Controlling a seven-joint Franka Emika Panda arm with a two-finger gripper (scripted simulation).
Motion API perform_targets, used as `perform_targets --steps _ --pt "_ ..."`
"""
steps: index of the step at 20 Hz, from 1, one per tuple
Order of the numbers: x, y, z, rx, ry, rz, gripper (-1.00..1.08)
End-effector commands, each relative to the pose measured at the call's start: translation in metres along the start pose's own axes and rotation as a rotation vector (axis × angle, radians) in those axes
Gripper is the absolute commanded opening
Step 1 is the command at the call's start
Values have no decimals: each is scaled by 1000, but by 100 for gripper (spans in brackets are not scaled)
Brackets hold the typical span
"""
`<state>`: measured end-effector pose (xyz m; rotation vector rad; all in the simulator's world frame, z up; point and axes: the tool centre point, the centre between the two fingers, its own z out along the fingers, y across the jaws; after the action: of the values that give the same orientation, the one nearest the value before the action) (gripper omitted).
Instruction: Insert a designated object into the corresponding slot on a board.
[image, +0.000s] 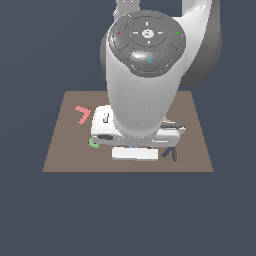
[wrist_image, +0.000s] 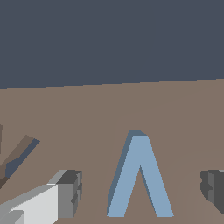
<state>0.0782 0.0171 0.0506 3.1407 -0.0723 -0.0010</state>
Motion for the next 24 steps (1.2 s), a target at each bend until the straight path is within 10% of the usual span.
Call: perform_targets --steps 1,12,13,24 --pt "1 0 1 0 1 0 100" --pt "1 0 21 0 1 0 100" --pt "1 0 21 0 1 0 -100" --pt "1 0 20 0 1 0 -100"
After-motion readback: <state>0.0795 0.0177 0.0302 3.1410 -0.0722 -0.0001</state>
